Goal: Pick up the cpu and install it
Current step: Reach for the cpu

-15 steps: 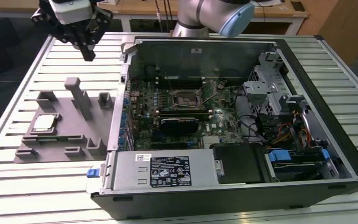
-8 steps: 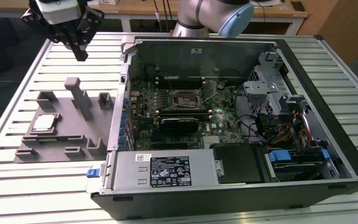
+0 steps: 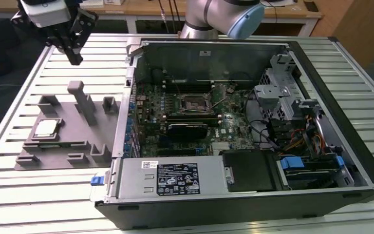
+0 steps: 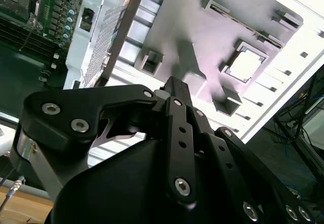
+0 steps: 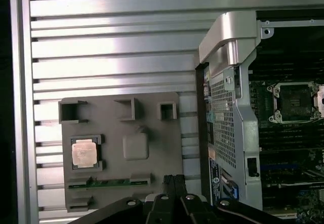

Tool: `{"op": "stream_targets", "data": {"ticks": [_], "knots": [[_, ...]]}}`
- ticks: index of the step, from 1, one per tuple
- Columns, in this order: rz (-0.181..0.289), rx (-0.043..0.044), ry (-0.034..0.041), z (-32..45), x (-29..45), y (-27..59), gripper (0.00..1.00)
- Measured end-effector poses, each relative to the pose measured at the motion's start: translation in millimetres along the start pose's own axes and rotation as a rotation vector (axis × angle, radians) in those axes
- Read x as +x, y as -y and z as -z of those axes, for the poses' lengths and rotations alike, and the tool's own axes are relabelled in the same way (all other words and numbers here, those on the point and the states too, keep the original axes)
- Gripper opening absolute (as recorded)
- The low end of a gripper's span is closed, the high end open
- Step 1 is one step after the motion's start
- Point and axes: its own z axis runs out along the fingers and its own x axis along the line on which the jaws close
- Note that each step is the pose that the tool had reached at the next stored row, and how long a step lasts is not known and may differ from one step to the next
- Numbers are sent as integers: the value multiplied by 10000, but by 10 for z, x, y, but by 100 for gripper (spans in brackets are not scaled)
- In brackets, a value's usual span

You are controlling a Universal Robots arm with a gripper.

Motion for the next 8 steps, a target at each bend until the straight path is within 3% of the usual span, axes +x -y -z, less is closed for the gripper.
{"op": "stream_targets", "data": {"ticks": [8], "knots": [[0, 10, 1, -95, 176, 4, 11]]}}
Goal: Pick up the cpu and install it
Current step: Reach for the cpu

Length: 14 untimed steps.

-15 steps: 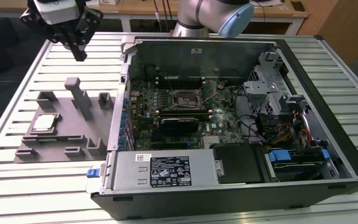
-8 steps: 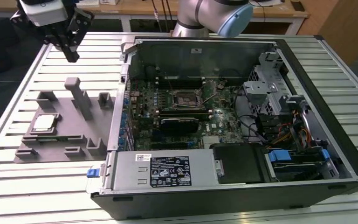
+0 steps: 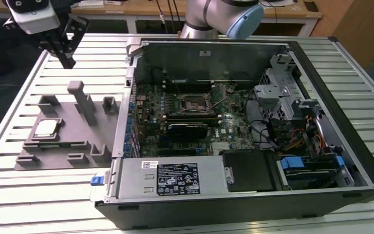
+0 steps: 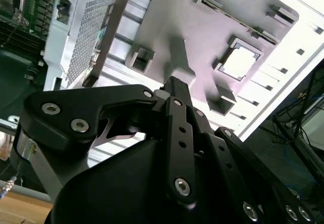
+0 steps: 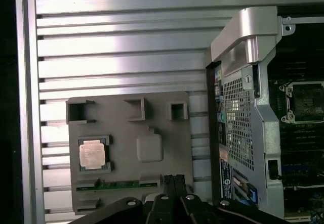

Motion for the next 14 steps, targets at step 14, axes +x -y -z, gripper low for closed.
{"op": "stream_targets", "data": {"ticks": [14], "knots": [[1, 9, 0, -123, 281, 9, 11]]}}
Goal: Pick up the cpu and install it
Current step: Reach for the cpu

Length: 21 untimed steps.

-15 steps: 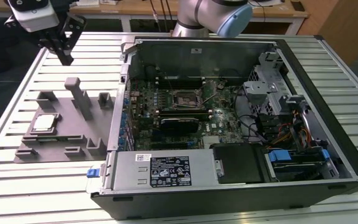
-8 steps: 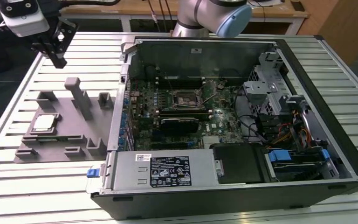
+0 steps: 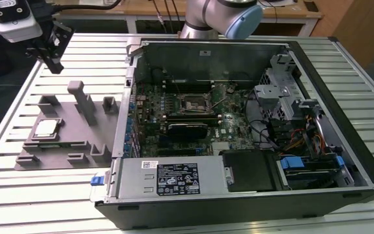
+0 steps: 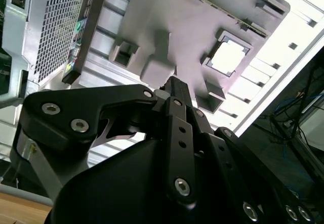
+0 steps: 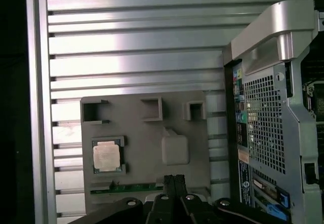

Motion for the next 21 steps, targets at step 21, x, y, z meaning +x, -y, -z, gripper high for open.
{"op": "stream_targets", "data": {"ticks": [21], "knots": [[1, 14, 1, -182, 375, -15, 11]]}}
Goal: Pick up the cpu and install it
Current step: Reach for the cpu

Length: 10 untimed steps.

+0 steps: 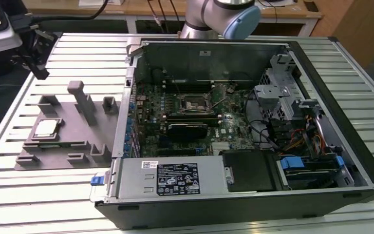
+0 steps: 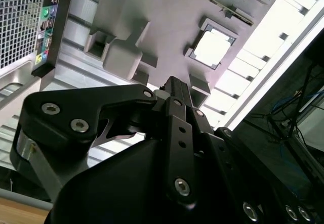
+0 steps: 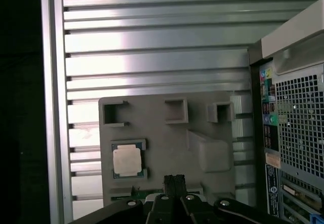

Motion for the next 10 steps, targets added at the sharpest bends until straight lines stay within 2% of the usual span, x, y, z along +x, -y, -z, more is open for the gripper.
{"op": "stream_targets", "data": {"ticks": [5, 10], "knots": [[0, 1, 0, -86, 75, -9, 11], [0, 2, -1, -177, 104, -3, 11]]}}
